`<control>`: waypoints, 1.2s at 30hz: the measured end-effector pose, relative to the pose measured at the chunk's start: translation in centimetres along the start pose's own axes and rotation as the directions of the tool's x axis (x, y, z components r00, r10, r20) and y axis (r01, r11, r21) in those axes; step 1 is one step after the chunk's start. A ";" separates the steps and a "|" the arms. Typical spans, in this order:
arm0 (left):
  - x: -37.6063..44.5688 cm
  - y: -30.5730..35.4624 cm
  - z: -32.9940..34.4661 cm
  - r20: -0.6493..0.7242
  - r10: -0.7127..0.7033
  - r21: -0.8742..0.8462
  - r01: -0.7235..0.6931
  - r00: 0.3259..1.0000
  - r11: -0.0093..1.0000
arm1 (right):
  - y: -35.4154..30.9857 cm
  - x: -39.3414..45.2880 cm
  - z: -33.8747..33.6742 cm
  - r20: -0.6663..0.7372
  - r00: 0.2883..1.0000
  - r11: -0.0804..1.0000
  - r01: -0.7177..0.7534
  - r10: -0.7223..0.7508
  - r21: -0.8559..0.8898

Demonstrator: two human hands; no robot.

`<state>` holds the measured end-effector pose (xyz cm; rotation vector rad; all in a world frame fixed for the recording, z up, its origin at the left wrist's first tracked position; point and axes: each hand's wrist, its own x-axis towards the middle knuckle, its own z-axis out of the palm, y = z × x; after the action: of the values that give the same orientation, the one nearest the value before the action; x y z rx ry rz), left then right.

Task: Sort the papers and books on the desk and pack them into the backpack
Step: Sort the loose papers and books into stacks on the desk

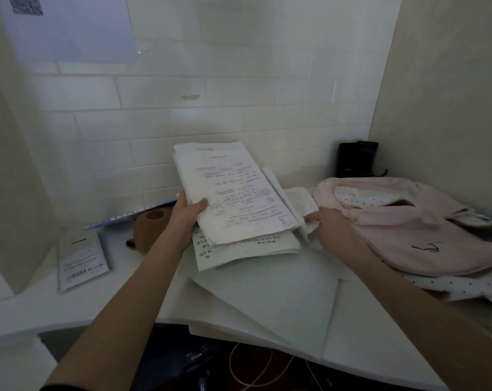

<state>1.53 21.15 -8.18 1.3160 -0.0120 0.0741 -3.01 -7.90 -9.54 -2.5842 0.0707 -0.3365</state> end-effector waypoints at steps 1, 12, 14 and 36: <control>-0.1 0.1 0.4 0.010 -0.003 -0.009 0.003 1.000 1.000 | -0.3 -0.2 0.0 -0.049 0.996 0.990 -0.068 0.074 0.123; 0.1 -1.3 2.6 0.083 -0.187 0.324 0.151 0.979 0.934 | -3.3 -0.9 -6.2 -0.145 0.935 -0.125 0.195 0.325 0.973; 0.1 -1.4 2.8 0.108 -0.179 0.388 0.125 0.978 0.913 | -3.0 -1.0 -5.1 -0.023 0.958 -0.047 0.037 0.285 0.998; -1.1 3.1 7.9 0.370 0.140 0.094 -0.187 0.919 0.978 | 1.1 0.0 -5.5 0.187 0.980 0.491 -0.131 -0.065 0.861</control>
<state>0.48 14.19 -3.27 1.4395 -0.4393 -0.0269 -4.33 -11.56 -5.52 -1.5485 -0.1057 -0.0479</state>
